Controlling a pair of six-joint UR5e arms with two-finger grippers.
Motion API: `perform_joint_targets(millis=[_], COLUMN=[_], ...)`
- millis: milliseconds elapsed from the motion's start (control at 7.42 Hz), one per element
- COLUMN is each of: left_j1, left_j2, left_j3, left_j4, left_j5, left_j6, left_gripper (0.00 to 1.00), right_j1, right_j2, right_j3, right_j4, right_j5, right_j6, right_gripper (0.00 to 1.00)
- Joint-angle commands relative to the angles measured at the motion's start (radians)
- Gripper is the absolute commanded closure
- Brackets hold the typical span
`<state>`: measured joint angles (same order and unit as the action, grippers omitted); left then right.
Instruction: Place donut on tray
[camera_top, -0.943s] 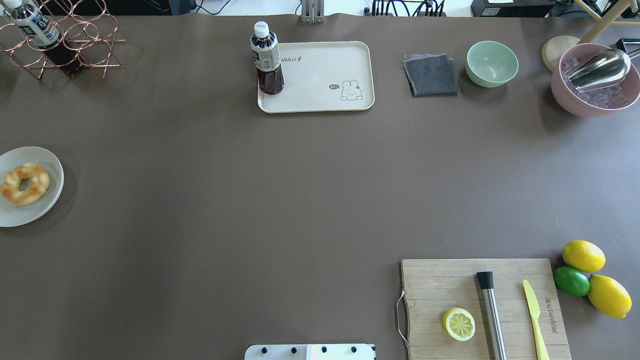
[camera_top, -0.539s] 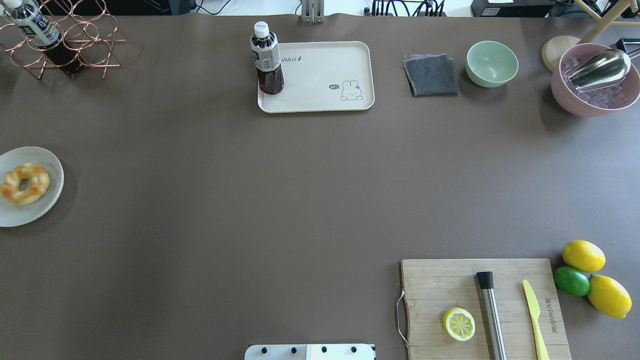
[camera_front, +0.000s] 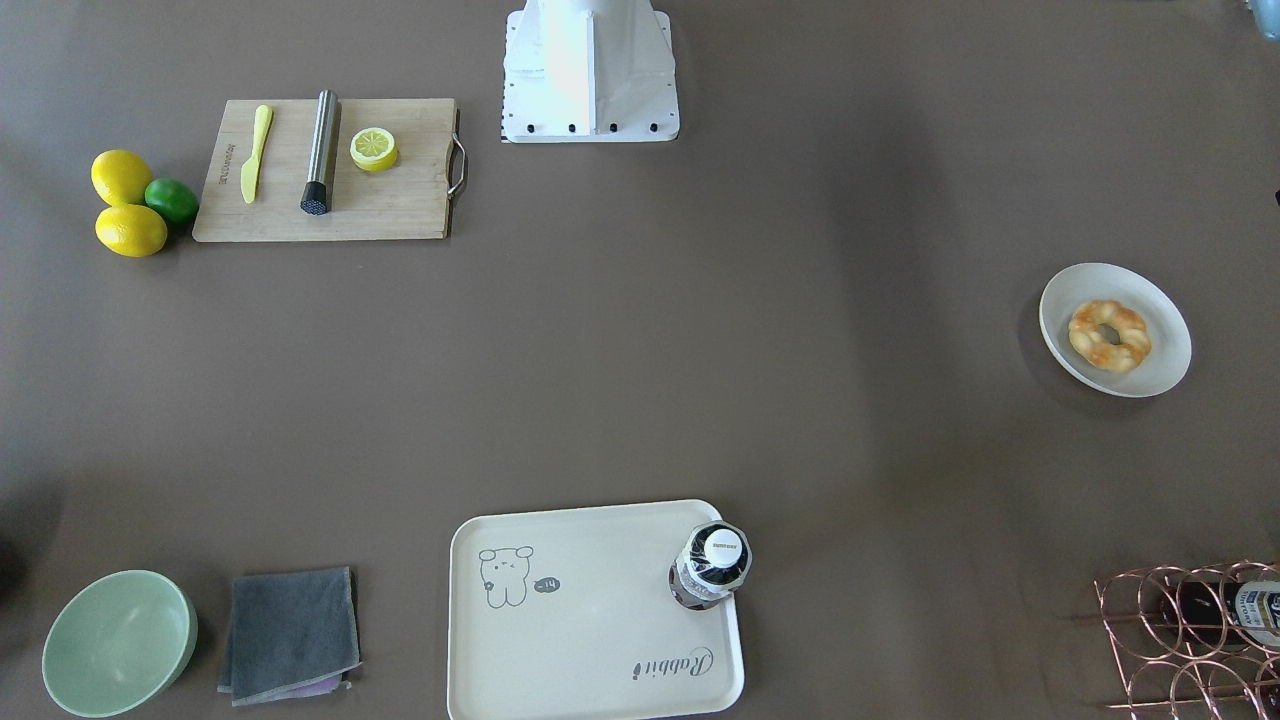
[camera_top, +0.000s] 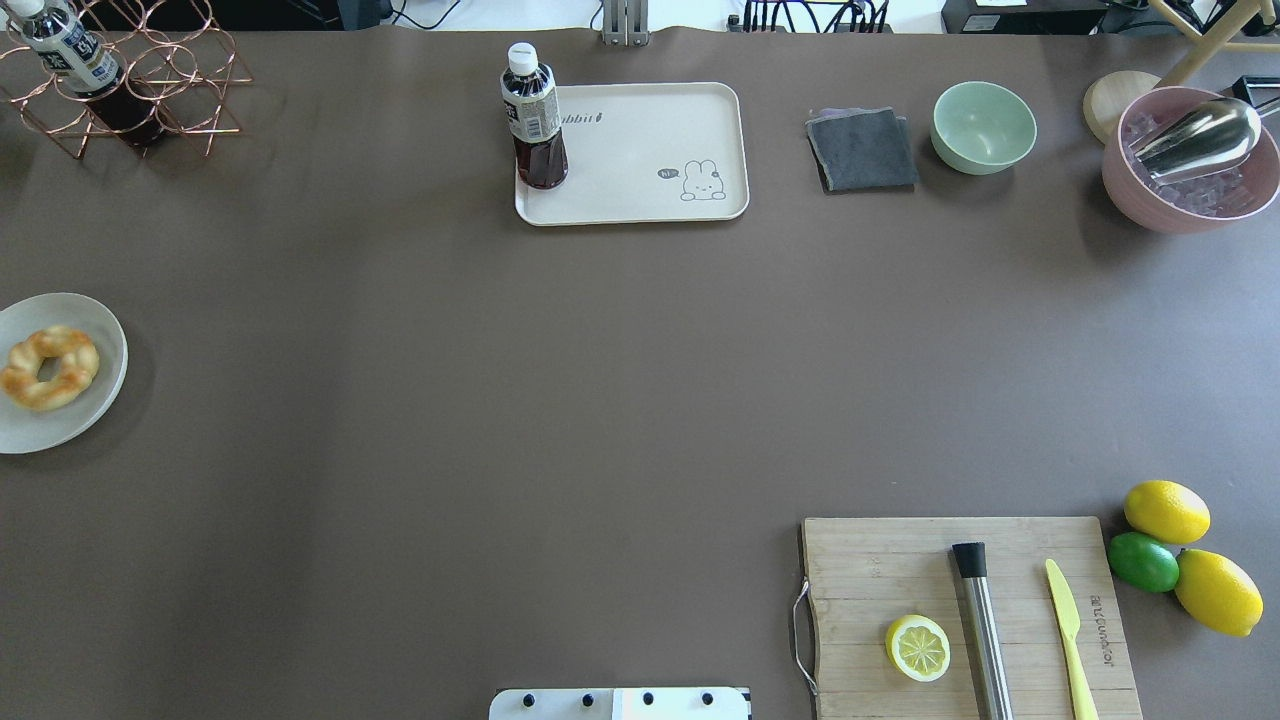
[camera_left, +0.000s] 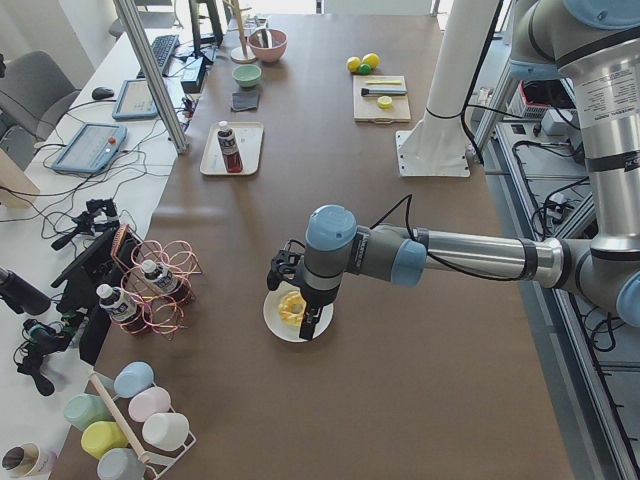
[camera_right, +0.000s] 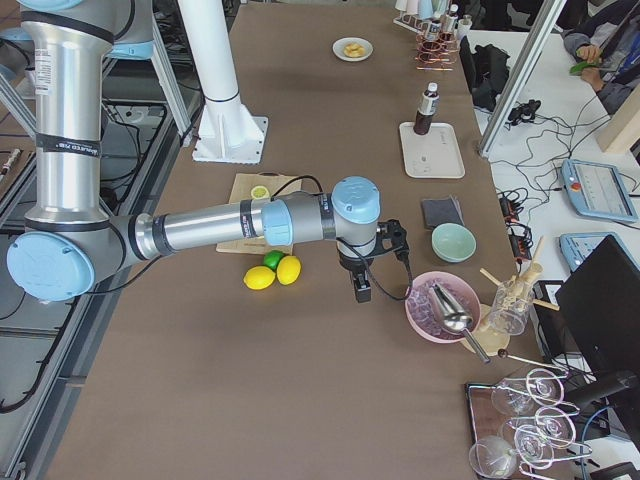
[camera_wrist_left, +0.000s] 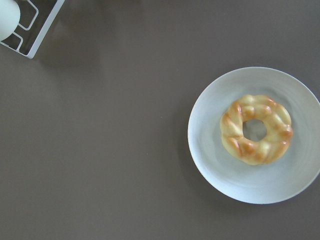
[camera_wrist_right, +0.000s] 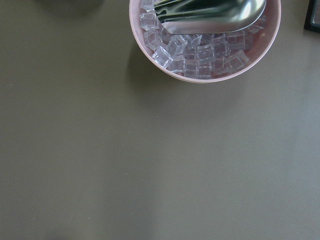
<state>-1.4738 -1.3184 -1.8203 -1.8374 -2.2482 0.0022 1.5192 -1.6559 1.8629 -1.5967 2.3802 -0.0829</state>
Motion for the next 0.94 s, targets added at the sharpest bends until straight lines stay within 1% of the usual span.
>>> perform_joint_targets(millis=[0, 270, 404, 539, 809], left_j1=[0.142, 0.159, 0.174, 0.194, 0.239], left_j2=[-0.061, -0.131, -0.157, -0.168, -0.191], left_j3=[0.188, 0.383, 0.406, 0.406, 0.420], left_j4=[-0.245, -0.415, -0.430, -0.431, -0.436], left_j5=[0.004, -0.007, -0.036, -0.048, -0.042], left_j6=[-0.230, -0.264, -0.331, -0.393, -0.452], left_gripper=[0.02, 0.02, 0.02, 0.02, 0.03], right_j1=[-0.007, -0.007, -0.007, -0.007, -0.007], right_j2=[-0.001, -0.001, -0.004, -0.007, -0.010], right_j3=[0.001, 0.001, 0.002, 0.004, 0.004], right_j4=[0.003, 0.003, 0.003, 0.003, 0.003], right_j5=[0.001, -0.001, -0.001, 0.001, 0.001], right_j6=[0.006, 0.006, 0.006, 0.006, 0.006], right_gripper=[0.00, 0.00, 0.00, 0.00, 0.00])
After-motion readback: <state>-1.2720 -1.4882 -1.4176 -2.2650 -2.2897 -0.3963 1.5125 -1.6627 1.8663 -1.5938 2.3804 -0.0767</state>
